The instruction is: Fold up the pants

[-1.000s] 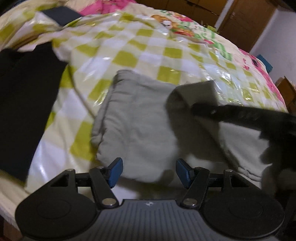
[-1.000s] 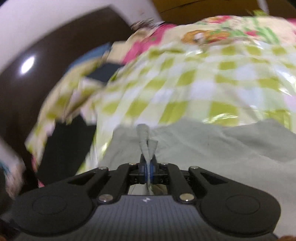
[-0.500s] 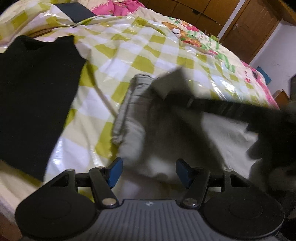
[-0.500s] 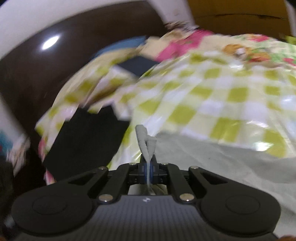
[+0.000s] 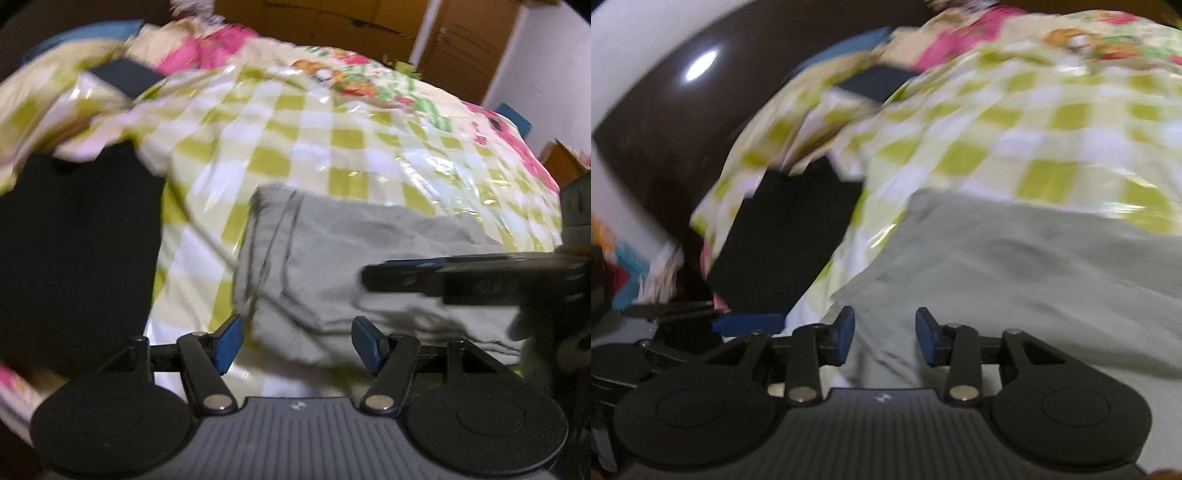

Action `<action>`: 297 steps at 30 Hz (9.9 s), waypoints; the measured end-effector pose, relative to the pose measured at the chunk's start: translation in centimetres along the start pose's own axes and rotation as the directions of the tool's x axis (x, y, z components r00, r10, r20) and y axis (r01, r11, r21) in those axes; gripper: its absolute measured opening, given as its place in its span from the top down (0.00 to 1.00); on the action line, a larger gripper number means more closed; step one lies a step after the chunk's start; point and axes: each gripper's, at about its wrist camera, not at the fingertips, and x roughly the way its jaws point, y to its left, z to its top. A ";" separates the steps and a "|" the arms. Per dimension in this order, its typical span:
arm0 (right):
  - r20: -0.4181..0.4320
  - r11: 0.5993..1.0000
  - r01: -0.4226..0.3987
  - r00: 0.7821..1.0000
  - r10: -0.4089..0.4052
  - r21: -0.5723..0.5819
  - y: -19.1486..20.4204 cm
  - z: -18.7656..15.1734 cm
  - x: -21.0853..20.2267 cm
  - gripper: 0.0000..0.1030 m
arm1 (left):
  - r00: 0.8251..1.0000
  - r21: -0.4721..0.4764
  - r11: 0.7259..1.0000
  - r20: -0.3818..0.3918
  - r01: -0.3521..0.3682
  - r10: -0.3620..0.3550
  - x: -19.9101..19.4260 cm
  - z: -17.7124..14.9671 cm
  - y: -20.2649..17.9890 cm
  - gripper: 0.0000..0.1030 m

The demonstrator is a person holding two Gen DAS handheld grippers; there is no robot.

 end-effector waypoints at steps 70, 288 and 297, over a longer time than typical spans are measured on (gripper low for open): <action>0.162 0.724 -0.040 0.982 -0.100 0.689 -21.7 -10.8 -18.8 0.53 | 0.998 0.204 0.978 -0.054 -0.031 0.043 11.1 1.3 -12.0 0.07; 0.235 0.878 0.179 0.922 -0.307 0.444 -6.0 -6.9 -19.4 0.51 | 0.990 0.069 0.991 -0.071 -0.113 0.118 5.1 1.5 -15.4 0.00; 0.132 0.893 0.221 0.947 -0.292 0.393 -4.6 -7.1 -16.1 0.51 | 0.991 0.054 0.990 -0.023 -0.132 0.133 4.5 1.2 -15.2 0.00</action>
